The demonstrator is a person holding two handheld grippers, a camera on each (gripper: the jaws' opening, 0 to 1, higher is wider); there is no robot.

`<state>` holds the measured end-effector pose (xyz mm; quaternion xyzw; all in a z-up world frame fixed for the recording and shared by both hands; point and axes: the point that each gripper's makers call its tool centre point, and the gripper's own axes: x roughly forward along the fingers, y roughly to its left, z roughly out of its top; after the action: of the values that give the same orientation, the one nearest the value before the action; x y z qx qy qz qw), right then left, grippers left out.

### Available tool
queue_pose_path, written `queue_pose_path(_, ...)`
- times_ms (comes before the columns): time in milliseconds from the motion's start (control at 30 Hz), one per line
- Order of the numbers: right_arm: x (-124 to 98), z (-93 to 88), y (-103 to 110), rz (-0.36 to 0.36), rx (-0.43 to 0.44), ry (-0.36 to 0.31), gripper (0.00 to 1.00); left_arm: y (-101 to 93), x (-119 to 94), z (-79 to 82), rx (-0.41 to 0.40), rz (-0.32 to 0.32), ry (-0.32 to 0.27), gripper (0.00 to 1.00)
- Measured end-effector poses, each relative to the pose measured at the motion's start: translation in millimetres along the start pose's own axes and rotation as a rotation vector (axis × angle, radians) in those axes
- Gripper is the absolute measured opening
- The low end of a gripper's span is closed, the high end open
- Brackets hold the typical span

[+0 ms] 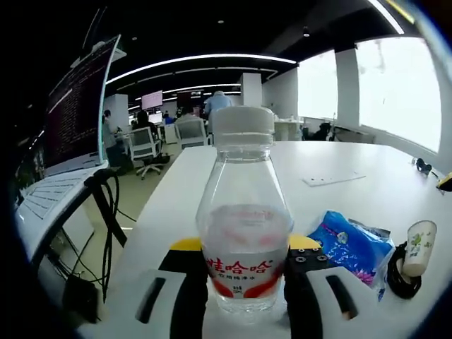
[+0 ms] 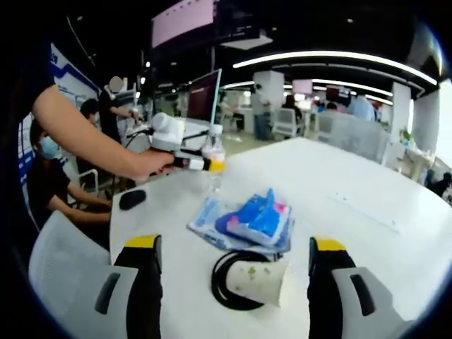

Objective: Arrange the tabletop items into an orderly group along one side of the table until the central work area is clear of visible clutter.

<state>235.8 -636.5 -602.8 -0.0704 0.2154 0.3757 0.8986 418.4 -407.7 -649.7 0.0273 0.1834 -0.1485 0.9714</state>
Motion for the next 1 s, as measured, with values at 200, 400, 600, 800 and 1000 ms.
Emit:
queue_pose_path(200,2,-1.6,1,0.0,-0.006,0.007,0.81,5.0,7,-3.4,-0.007,0.008,-0.001,0.4)
queue_pose_path(400,2,-3.8,1,-0.005,-0.006,0.015,0.8,9.0,14,-9.8,-0.003,0.014,0.008,0.4)
queue_pose_path(600,1,-7.3,-2,-0.012,-0.003,0.028,0.8,11.4,12,-6.4,-0.018,0.024,-0.016,0.41)
queue_pose_path(800,2,-9.9,-1,-0.011,-0.005,0.036,0.8,6.6,11,-6.4,-0.012,0.015,-0.012,0.41)
queue_pose_path(1000,4,-12.6,-1,-0.007,-0.002,0.046,0.8,4.6,13,-5.6,-0.015,0.008,-0.001,0.42)
